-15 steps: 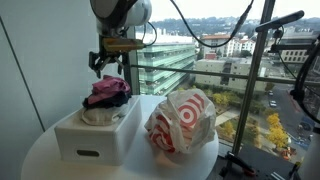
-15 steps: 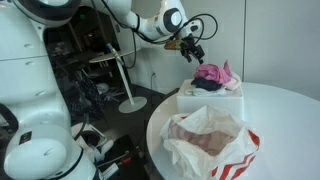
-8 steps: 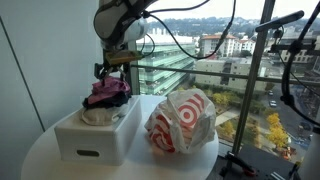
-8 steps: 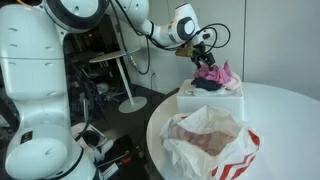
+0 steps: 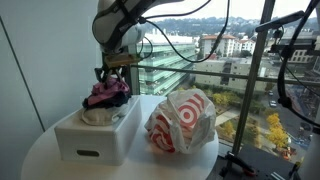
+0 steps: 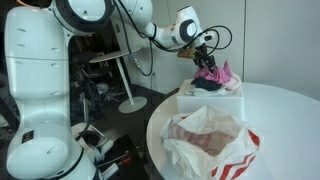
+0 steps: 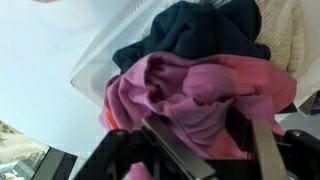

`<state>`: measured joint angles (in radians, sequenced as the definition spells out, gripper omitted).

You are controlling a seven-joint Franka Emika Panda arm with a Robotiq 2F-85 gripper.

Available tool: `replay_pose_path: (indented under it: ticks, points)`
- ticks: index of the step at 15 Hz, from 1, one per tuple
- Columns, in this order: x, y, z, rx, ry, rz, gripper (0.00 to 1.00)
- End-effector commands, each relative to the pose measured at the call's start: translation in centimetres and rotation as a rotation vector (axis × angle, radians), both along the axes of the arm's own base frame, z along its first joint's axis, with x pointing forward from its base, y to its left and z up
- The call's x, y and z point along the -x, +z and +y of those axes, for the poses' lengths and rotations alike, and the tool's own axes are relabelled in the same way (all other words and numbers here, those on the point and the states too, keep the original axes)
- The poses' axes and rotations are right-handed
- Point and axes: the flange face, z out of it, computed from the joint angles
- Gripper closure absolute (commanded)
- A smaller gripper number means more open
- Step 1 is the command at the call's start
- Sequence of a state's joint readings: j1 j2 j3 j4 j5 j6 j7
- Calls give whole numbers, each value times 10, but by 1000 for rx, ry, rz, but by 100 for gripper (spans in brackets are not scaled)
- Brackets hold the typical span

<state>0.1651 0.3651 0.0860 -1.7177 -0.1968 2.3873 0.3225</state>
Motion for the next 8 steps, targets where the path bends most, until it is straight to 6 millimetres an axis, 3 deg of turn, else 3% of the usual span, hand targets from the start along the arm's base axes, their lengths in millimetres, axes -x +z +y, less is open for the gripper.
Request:
replay_pose_path:
  ticks: [1, 5, 8]
  points:
    - [-6, 2, -3, -15, -1, -5, 61]
    - [-2, 0, -9, -43, -23, 21, 92]
    - [13, 26, -3, -58, -32, 0, 98]
